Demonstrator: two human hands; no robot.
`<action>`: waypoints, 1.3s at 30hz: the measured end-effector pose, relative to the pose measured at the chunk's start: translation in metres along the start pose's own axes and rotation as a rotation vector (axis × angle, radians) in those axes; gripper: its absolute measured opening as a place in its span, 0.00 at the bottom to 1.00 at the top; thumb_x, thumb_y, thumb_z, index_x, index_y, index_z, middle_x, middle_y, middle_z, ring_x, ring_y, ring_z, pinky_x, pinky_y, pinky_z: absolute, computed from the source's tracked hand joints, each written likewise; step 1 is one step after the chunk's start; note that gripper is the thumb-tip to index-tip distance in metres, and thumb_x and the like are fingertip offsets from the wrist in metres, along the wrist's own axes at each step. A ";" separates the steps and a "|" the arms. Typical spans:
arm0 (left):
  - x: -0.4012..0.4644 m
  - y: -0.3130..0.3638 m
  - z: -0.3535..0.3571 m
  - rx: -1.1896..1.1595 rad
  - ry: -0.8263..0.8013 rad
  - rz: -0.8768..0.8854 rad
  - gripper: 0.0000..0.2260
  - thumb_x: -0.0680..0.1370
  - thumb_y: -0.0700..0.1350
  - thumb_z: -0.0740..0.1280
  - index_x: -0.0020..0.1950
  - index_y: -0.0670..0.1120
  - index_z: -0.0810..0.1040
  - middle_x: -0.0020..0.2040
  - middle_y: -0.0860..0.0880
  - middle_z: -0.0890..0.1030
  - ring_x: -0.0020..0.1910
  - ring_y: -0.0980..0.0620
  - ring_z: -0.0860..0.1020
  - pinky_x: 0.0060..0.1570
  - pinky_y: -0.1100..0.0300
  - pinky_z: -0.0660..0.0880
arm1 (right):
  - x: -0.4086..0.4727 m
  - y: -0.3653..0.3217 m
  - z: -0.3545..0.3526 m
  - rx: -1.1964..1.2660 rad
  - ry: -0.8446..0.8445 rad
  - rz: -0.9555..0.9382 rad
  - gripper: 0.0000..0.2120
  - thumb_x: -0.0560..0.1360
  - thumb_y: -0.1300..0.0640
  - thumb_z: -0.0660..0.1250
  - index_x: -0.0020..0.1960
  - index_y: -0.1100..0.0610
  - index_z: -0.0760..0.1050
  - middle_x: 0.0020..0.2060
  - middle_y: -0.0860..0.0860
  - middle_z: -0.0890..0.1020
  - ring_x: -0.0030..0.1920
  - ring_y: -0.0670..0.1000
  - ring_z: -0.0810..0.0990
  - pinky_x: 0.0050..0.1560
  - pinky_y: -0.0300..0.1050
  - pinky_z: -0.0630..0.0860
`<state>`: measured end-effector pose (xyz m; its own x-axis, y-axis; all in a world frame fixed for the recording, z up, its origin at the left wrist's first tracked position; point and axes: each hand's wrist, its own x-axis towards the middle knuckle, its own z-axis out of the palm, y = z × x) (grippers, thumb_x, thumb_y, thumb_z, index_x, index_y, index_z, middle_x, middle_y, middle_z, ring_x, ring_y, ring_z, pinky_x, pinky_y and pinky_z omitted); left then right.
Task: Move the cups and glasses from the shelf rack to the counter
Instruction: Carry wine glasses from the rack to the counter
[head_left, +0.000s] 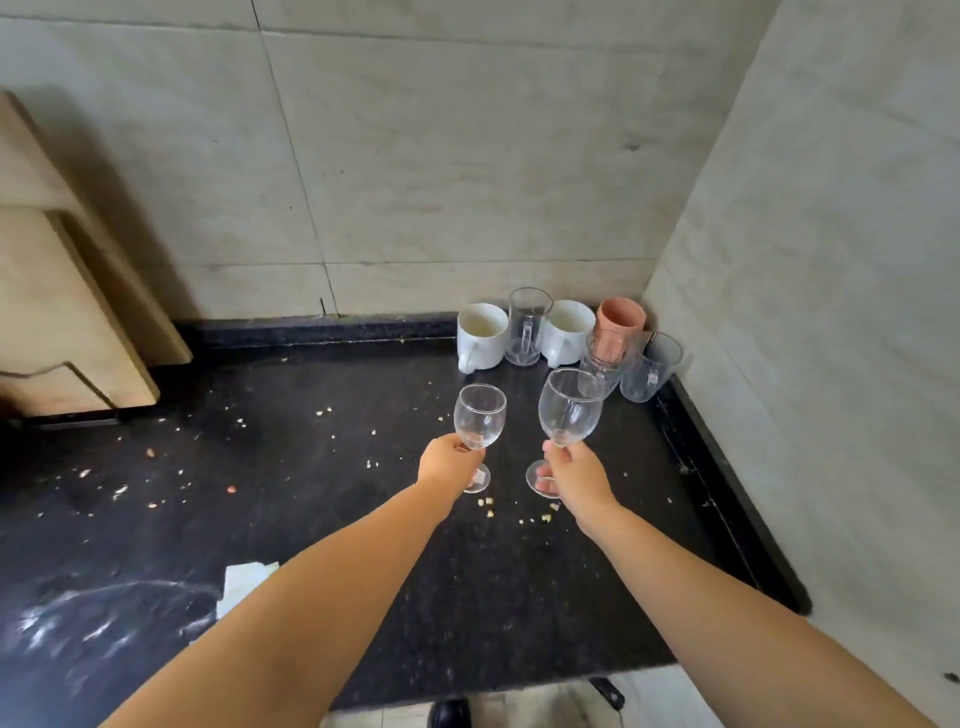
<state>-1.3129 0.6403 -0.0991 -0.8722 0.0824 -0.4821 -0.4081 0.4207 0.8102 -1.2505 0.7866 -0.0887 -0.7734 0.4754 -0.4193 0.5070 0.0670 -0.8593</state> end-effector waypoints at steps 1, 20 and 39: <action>0.011 0.005 0.002 0.009 -0.004 -0.002 0.08 0.75 0.40 0.66 0.36 0.46 0.76 0.40 0.44 0.79 0.42 0.47 0.76 0.51 0.52 0.77 | 0.012 -0.003 0.002 -0.006 0.007 0.013 0.16 0.81 0.56 0.58 0.65 0.60 0.70 0.53 0.56 0.79 0.50 0.54 0.82 0.43 0.38 0.78; 0.154 0.037 0.060 -0.067 -0.036 -0.045 0.05 0.76 0.43 0.65 0.42 0.45 0.79 0.36 0.50 0.77 0.36 0.51 0.72 0.36 0.60 0.68 | 0.175 -0.013 0.028 0.171 0.010 0.032 0.11 0.80 0.60 0.60 0.61 0.60 0.72 0.51 0.55 0.78 0.52 0.51 0.78 0.59 0.46 0.76; 0.163 0.035 0.061 0.055 -0.048 -0.058 0.13 0.78 0.41 0.64 0.62 0.44 0.75 0.54 0.46 0.80 0.47 0.51 0.76 0.46 0.60 0.72 | 0.193 -0.002 0.021 0.072 -0.031 0.113 0.23 0.78 0.62 0.63 0.71 0.56 0.62 0.68 0.56 0.69 0.64 0.56 0.74 0.56 0.48 0.79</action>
<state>-1.4525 0.7238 -0.1696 -0.8331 0.0986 -0.5443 -0.4414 0.4747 0.7615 -1.4091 0.8601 -0.1737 -0.7246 0.4492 -0.5226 0.5640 -0.0491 -0.8243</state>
